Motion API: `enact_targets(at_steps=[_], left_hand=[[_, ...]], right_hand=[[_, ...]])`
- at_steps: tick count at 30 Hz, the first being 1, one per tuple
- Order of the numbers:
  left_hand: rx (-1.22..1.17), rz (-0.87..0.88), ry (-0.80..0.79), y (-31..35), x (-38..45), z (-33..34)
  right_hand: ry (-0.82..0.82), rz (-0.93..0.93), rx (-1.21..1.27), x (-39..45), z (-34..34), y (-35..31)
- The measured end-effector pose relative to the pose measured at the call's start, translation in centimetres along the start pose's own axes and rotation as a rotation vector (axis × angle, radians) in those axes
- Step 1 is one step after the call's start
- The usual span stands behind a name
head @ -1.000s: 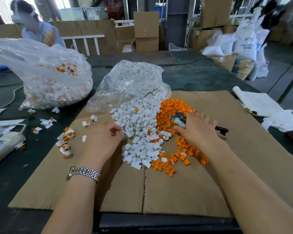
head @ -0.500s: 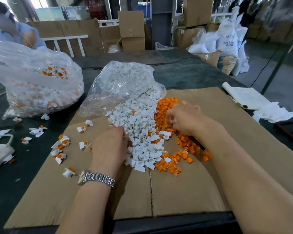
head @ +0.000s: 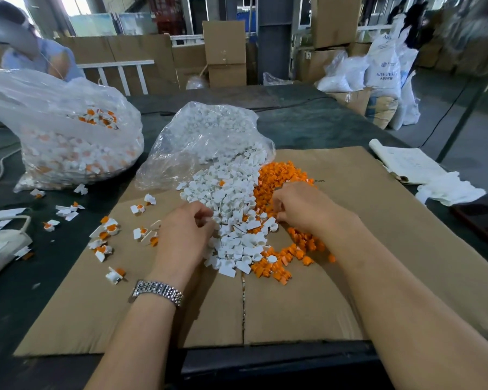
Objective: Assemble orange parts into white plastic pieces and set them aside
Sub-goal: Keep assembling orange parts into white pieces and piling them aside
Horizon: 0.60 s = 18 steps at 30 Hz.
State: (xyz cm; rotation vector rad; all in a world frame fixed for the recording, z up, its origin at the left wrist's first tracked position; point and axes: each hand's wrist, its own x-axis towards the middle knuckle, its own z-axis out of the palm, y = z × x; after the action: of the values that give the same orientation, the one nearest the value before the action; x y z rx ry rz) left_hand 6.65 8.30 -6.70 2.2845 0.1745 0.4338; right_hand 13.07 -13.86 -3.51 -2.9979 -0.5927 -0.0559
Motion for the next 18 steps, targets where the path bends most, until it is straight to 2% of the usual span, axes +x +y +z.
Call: enact_targets(at_steps=[4,8,11,15,18], left_hand=[[-0.074,0.009,-0.011,0.7,0.3,0.0],[-0.372,-0.072,-0.188,1.4,0.7,-0.1],[-0.565,-0.163,-0.303,1.6,1.3,-0.1],[-0.758,-0.234,-0.416,1.4,1.7,0.3],[-0.913,-0.250,-0.442,1.5,1.8,0.5]], right_hand=[[0.058,0.022,0.153,0.0,-0.7,0.7],[0.131,-0.009,0.290,0.4,-0.9,0.5],[0.126,-0.014,0.377,0.8,-0.4,0.0],[0.109,-0.020,0.515,0.9,-0.2,-0.1],[0.119,-0.043,0.669,0.7,-0.7,-0.2]])
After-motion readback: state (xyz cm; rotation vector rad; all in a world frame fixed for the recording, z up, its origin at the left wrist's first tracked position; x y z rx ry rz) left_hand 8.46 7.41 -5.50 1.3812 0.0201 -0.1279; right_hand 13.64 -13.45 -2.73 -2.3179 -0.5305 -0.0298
